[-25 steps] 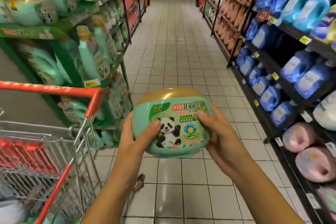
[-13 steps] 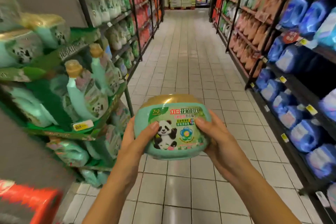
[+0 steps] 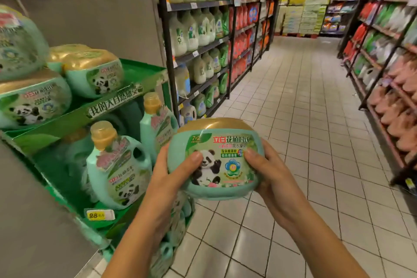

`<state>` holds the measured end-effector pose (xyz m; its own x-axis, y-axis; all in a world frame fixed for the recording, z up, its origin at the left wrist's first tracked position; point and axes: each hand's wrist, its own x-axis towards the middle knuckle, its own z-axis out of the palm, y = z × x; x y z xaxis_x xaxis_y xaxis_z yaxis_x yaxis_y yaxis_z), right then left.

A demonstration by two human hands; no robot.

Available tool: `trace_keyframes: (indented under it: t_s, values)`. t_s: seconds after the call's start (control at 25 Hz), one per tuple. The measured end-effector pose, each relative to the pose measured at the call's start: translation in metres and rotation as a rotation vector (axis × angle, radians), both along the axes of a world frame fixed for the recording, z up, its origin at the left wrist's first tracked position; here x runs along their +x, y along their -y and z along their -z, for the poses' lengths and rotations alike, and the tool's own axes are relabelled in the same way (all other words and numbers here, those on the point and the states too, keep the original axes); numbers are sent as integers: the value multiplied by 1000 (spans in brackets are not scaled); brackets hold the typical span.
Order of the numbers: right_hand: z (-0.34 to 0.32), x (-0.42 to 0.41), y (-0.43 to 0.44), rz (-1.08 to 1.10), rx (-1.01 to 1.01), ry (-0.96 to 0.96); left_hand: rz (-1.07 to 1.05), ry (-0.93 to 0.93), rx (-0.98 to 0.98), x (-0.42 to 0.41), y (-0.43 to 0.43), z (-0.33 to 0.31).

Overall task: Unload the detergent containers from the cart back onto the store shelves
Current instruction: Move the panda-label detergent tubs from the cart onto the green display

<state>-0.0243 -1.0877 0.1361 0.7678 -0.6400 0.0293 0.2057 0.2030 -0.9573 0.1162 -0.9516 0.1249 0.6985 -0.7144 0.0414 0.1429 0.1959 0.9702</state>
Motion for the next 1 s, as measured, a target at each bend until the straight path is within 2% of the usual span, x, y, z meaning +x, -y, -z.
trace_keyframes:
  t_s: [0.36,0.72,1.0]
  values:
    - [-25,129,169,-321,-105,29,-274,9,-60,83,130,-20]
    - [-35,304,232,-547,-106,149,-477,97,-82,222,174,-37]
    - [-56,417,258,-680,-96,203,-607,206,-17,304,192,-57]
